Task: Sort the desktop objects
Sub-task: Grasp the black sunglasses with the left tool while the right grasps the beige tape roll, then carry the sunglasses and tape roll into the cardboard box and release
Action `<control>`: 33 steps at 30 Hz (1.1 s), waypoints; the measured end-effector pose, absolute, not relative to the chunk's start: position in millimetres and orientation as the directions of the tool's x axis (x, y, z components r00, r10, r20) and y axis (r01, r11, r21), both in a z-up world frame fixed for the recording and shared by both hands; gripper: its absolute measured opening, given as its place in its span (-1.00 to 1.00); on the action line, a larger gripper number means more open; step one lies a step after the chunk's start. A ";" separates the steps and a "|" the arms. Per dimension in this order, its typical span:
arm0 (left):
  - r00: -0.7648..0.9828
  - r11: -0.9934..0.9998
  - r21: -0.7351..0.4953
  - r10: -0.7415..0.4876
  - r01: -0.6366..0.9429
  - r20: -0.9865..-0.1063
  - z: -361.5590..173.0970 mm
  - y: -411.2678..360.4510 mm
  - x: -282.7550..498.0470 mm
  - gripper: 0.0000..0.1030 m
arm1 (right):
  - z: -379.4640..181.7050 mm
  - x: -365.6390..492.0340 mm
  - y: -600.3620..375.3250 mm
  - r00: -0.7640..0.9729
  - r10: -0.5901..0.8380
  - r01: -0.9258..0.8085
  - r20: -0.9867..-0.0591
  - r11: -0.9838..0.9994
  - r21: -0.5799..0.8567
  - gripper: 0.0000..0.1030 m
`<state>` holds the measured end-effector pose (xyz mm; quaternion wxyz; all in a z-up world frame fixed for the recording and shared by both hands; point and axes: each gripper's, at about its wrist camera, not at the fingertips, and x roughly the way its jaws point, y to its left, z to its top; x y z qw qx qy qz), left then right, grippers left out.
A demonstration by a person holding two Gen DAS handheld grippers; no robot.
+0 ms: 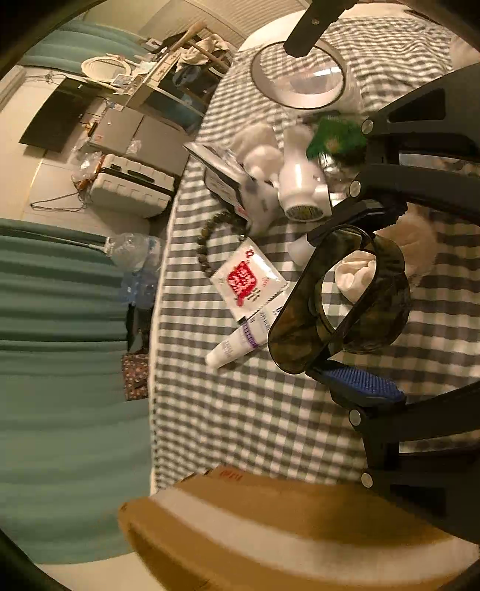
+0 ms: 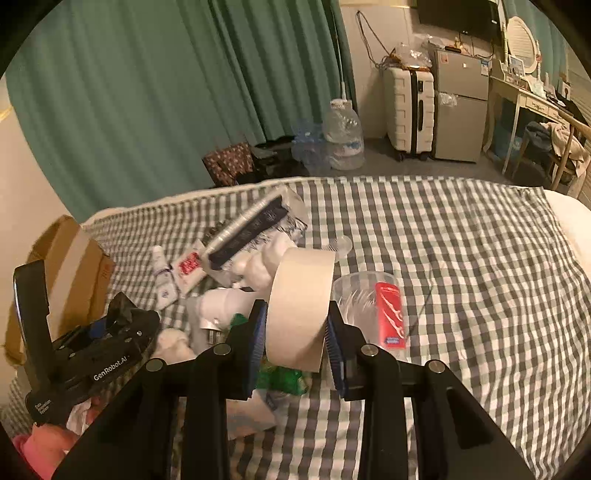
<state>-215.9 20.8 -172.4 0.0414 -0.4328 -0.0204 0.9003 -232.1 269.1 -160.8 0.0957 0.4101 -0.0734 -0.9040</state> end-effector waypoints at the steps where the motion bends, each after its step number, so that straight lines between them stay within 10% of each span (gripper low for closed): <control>1: -0.628 -0.996 -0.067 0.087 -0.055 -0.774 -165.3 22.0 -214.0 0.26 | -157.2 -229.8 268.1 -0.649 -0.231 0.112 -0.725 -0.971 0.210 -0.41; 33: -0.770 -0.995 -0.102 0.077 -0.015 -0.634 12.2 -106.6 -117.2 0.26 | 12.8 -94.6 126.2 -0.735 -0.368 0.386 -0.570 -0.917 0.094 -0.43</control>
